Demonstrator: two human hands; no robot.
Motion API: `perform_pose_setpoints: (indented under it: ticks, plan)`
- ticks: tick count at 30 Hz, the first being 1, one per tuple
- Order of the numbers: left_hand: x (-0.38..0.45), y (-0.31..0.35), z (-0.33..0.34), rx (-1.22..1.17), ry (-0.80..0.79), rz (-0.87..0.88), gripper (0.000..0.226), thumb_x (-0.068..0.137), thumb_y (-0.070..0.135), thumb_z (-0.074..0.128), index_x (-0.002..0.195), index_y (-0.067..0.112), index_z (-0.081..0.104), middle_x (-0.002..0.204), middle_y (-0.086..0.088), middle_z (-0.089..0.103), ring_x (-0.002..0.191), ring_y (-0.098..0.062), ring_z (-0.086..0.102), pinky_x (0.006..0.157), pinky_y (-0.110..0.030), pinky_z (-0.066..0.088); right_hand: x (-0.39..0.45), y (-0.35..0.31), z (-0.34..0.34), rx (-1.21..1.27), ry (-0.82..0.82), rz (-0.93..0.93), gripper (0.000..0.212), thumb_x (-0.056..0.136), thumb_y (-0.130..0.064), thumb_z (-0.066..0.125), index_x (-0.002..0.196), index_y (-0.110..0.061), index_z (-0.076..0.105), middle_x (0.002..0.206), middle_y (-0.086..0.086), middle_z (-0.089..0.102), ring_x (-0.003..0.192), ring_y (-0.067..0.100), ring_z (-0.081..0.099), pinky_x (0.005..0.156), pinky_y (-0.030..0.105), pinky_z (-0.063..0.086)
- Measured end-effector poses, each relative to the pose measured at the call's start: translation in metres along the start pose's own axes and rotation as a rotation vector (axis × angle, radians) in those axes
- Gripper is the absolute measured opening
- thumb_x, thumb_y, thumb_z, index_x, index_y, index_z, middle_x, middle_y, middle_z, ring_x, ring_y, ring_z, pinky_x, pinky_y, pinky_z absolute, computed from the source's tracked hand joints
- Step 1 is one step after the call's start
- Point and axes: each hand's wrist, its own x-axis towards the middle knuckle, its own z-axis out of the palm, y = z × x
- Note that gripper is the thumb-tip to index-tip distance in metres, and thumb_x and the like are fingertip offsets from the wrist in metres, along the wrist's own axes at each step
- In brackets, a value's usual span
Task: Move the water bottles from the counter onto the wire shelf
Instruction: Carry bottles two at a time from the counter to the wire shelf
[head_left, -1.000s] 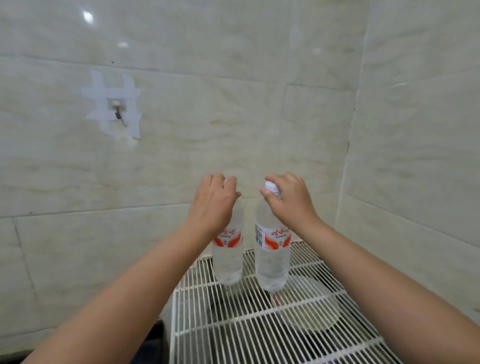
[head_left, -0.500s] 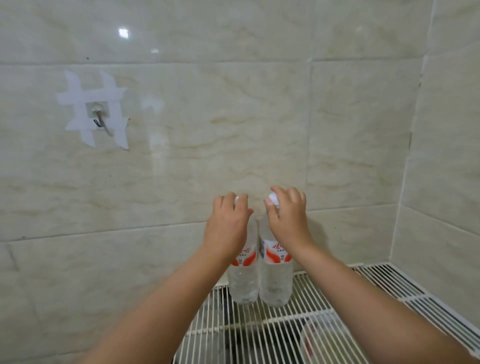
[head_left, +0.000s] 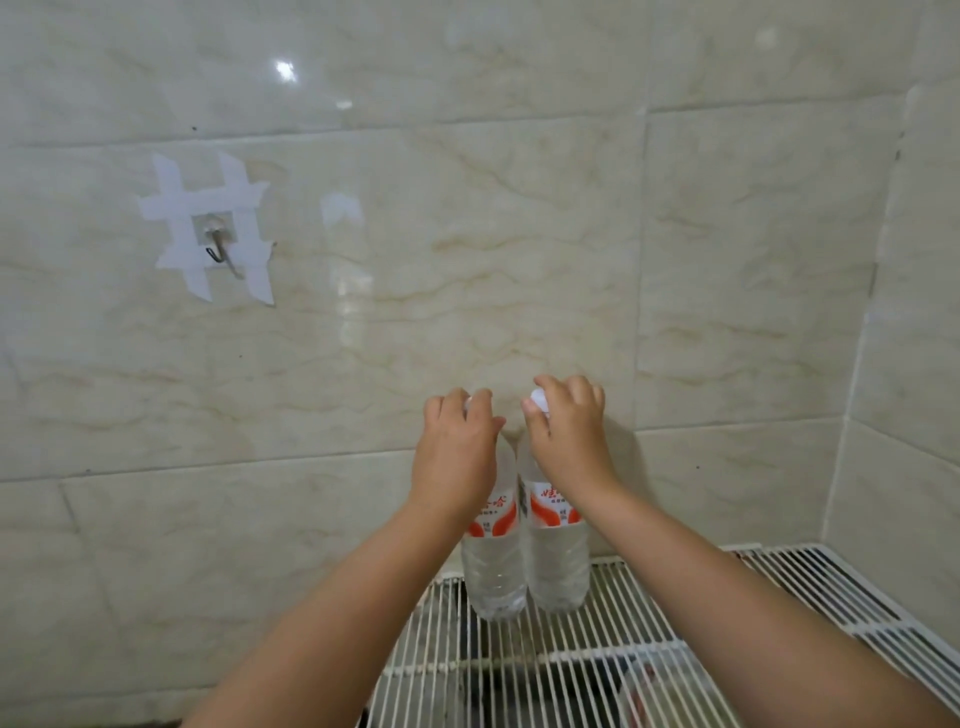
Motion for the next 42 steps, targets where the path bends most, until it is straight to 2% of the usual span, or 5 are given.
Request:
perform_pose_setpoints:
  ticks: [7, 12, 30, 37, 42]
  plan:
    - [0.002, 0.003, -0.008, -0.043, -0.189, -0.038, 0.032, 0.078, 0.025, 0.044, 0.087, 0.001, 0.063, 0.069, -0.016, 0.069, 0.058, -0.033, 0.065, 0.041, -0.027, 0.052, 0.003, 0.001, -0.008, -0.168, -0.009, 0.027, 0.037, 0.094, -0.028, 0.045, 0.127, -0.012, 0.050, 0.126, 0.012, 0.051, 0.123, 0.027, 0.037, 0.101, 0.035, 0.025]
    - [0.006, 0.011, -0.026, -0.126, -0.382, -0.260, 0.040, 0.098, 0.029, 0.044, 0.134, 0.012, 0.045, 0.137, -0.015, 0.046, 0.124, -0.032, 0.042, 0.095, -0.038, 0.044, 0.003, 0.004, -0.025, -0.318, -0.118, -0.006, 0.045, 0.092, -0.033, 0.048, 0.135, -0.022, 0.040, 0.129, 0.005, 0.050, 0.124, 0.023, 0.039, 0.100, 0.035, 0.025]
    - [-0.020, 0.021, -0.031, -0.204, -0.438, -0.256, 0.061, 0.099, 0.013, 0.039, 0.150, 0.021, 0.007, 0.155, -0.009, 0.019, 0.130, -0.023, 0.042, 0.097, -0.030, 0.044, -0.012, 0.003, -0.033, -0.267, -0.188, -0.058, 0.047, 0.096, -0.026, 0.042, 0.140, -0.016, 0.030, 0.129, 0.012, 0.050, 0.118, 0.024, 0.046, 0.096, 0.031, 0.041]
    - [-0.045, 0.011, -0.077, -0.005, -0.492, -0.225, 0.048, 0.097, 0.013, 0.036, 0.144, 0.015, 0.030, 0.151, -0.009, 0.034, 0.137, -0.024, 0.034, 0.110, -0.035, 0.032, -0.051, -0.009, -0.049, -0.353, -0.183, -0.099, 0.053, 0.093, -0.020, 0.042, 0.142, -0.014, 0.024, 0.151, 0.017, 0.020, 0.133, 0.034, 0.033, 0.107, 0.042, 0.033]
    - [-0.103, -0.006, -0.136, 0.140, -0.428, -0.298, 0.038, 0.092, 0.009, 0.045, 0.129, 0.004, 0.052, 0.144, -0.019, 0.045, 0.135, -0.037, 0.038, 0.109, -0.048, 0.032, -0.091, -0.054, -0.032, -0.286, -0.169, -0.349, 0.047, 0.082, -0.025, 0.045, 0.124, -0.005, 0.051, 0.130, 0.021, 0.054, 0.113, 0.039, 0.054, 0.091, 0.048, 0.046]
